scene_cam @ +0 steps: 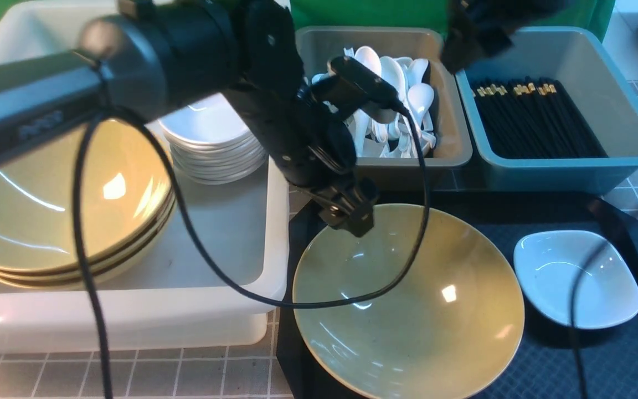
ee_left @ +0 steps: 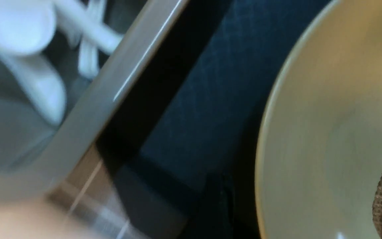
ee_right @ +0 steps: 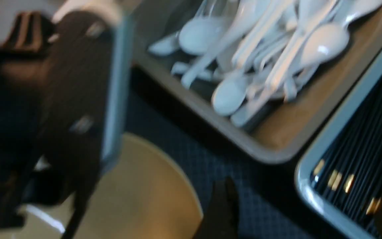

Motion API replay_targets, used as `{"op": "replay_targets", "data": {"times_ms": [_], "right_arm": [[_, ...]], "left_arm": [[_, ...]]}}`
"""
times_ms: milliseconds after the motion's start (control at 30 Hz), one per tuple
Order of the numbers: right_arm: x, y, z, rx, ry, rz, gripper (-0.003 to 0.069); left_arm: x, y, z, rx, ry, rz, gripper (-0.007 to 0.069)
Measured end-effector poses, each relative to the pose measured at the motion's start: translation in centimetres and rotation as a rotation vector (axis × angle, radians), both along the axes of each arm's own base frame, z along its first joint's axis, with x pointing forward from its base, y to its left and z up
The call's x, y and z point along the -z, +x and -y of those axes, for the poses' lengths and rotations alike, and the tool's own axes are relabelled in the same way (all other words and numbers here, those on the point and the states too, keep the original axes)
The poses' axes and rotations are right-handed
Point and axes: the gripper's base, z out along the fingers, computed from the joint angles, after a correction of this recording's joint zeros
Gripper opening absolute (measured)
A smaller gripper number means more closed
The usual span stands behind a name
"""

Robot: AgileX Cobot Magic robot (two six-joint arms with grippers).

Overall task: On grey table put chopsticks spoon bowls plates into blue grey white boxes.
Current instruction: 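Grasp the large bowl on the tray by its rim, then place the tan bowl onto the bowl stack in the left bin with the left gripper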

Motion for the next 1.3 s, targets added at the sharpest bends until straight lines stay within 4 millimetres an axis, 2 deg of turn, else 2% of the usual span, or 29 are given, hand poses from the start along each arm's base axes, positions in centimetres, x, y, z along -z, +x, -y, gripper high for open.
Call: {"op": "replay_targets", "data": {"times_ms": [200, 267, 433, 467, 500, 600, 667, 733, 767, 800, 833, 867, 900, 1000, 1033, 1067, 1133, 1167, 1200, 1233, 1300], "right_arm": [[0.7, -3.7, 1.6, -0.001, -0.022, -0.053, 0.0555], [1.2, -4.5, 1.9, -0.001, -0.030, -0.072, 0.0547], [2.6, -5.2, 2.2, 0.000, -0.050, -0.121, 0.0501], [3.1, -5.4, 2.3, 0.000, -0.056, -0.137, 0.0470], [3.2, -5.5, 2.3, 0.000, -0.056, -0.141, 0.0467], [3.4, -5.9, 2.3, -0.015, -0.064, -0.148, 0.0397], [3.2, -6.4, 2.1, -0.043, -0.070, -0.137, 0.0328], [2.6, -7.3, 1.7, -0.086, -0.071, -0.111, 0.0222], [2.4, -7.7, 1.4, -0.105, -0.071, -0.102, 0.0181], [1.7, -8.8, 0.7, -0.153, -0.069, -0.076, 0.0103], [1.4, -9.3, 0.4, -0.179, -0.068, -0.065, 0.0059], [1.3, -9.5, 0.3, -0.185, -0.066, -0.060, 0.0052], [0.7, -10.5, -0.4, -0.229, -0.060, -0.039, 0.0015], [-0.4, -12.3, -1.9, -0.314, -0.041, -0.002, -0.0001], [-0.6, -12.5, -2.2, -0.325, -0.038, 0.004, -0.0001], [-1.1, -13.1, -2.8, -0.356, -0.028, 0.023, -0.0001], [-2.4, -14.3, -3.9, -0.418, -0.002, 0.062, -0.0001], [-2.9, -14.7, -4.3, -0.440, 0.009, 0.077, -0.0001], [-3.0, -14.8, -4.4, -0.444, 0.011, 0.080, -0.0001], [-3.5, -15.2, -4.7, -0.463, 0.021, 0.095, -0.0001], [-4.4, -16.1, -5.3, -0.501, 0.042, 0.123, -0.0001]], "left_arm": [[3.3, 0.5, 1.3, 0.042, 0.036, -0.048, 0.0540], [4.2, 0.6, 1.6, 0.049, 0.045, -0.055, 0.0505], [5.8, 1.0, 1.9, 0.052, 0.055, -0.062, 0.0394], [6.1, 1.1, 2.0, 0.052, 0.061, -0.066, 0.0327], [6.2, 1.1, 2.0, 0.052, 0.060, -0.067, 0.0318], [5.7, 0.8, 2.1, 0.034, 0.040, -0.086, 0.0179], [4.5, 0.4, 2.0, 0.020, 0.016, -0.099, 0.0108], [3.0, -0.1, 2.0, 0.020, -0.006, -0.099, 0.0048], [2.5, -0.3, 2.1, 0.025, -0.011, -0.092, 0.0036], [1.2, -0.6, 2.0, 0.028, -0.026, -0.074, 0.0014], [0.3, -0.8, 1.8, 0.027, -0.037, -0.061, 0.0007], [-0.2, -0.9, 1.8, 0.028, -0.041, -0.055, 0.0007], [-2.4, -1.3, 1.1, 0.033, -0.051, 0.001, 0.0009], [-6.8, -2.4, -0.9, -0.011, -0.119, 0.071, 0.0008], [-7.5, -2.6, -1.3, -0.019, -0.129, 0.080, 0.0008], [-10.2, -3.3, -3.3, -0.059, -0.172, 0.120, 0.0008], [-13.3, -4.1, -6.9, -0.145, -0.227, 0.155, 0.0008], [-14.5, -4.3, -8.8, -0.197, -0.250, 0.173, 0.0008], [-14.9, -4.3, -9.7, -0.219, -0.256, 0.184, 0.0008], [-15.7, -4.3, -11.7, -0.279, -0.273, 0.197, 0.0008], [-17.5, -5.0, -17.5, -0.449, -0.295, 0.234, 0.0008]]}}
